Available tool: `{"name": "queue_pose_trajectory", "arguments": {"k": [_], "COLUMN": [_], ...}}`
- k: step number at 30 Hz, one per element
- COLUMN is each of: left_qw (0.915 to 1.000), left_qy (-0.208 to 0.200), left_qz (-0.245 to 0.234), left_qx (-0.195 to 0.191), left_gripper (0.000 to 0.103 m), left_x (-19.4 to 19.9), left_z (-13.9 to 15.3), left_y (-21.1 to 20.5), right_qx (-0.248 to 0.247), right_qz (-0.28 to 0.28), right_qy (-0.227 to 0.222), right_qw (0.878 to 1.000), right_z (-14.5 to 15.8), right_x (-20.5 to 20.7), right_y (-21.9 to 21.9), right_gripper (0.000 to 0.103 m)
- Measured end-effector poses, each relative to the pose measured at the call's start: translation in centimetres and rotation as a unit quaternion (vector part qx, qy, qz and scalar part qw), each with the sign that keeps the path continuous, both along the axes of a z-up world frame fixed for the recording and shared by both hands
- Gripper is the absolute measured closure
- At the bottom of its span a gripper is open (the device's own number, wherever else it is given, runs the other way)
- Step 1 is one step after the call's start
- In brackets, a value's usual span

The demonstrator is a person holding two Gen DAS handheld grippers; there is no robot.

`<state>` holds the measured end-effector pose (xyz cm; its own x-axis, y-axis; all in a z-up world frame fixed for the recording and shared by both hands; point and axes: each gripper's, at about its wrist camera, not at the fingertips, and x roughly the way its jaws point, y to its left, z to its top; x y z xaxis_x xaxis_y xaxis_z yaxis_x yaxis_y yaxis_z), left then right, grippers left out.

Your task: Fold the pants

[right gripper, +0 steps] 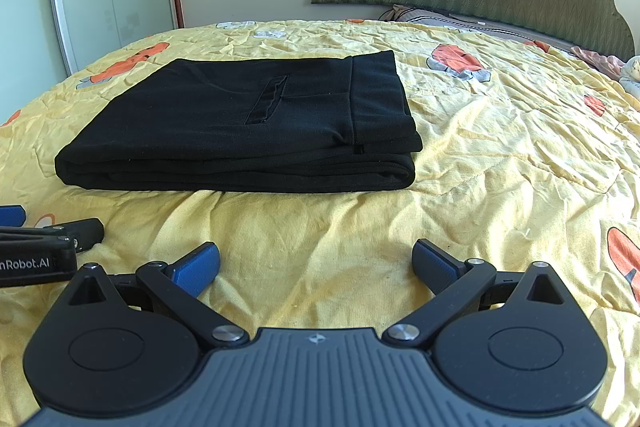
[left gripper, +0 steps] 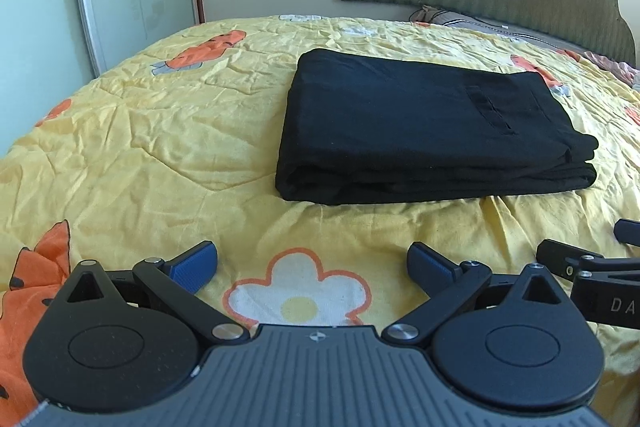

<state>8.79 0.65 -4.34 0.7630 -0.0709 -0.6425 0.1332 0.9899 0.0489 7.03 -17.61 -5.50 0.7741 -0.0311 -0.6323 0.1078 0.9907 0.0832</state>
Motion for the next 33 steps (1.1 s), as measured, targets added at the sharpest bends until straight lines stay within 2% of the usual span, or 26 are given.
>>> {"name": "queue_pose_trajectory", "arguments": {"k": [3, 33], "left_qw": [0.9999, 0.9999], "left_qy": [0.003, -0.005], "left_qz": [0.003, 0.009], "left_qx": [-0.01, -0.01], "left_gripper": [0.0, 0.0], "left_x": [0.09, -0.05], "left_z": [-0.1, -0.17], "left_y": [0.33, 0.27], "right_qx": [0.0, 0.0], "right_qz": [0.0, 0.0], "right_qy": [0.0, 0.0], "right_qw": [1.0, 1.0], "right_z": [0.0, -0.02], "right_x": [-0.02, -0.02], "right_y": [-0.04, 0.02], "right_gripper": [0.0, 0.0]}}
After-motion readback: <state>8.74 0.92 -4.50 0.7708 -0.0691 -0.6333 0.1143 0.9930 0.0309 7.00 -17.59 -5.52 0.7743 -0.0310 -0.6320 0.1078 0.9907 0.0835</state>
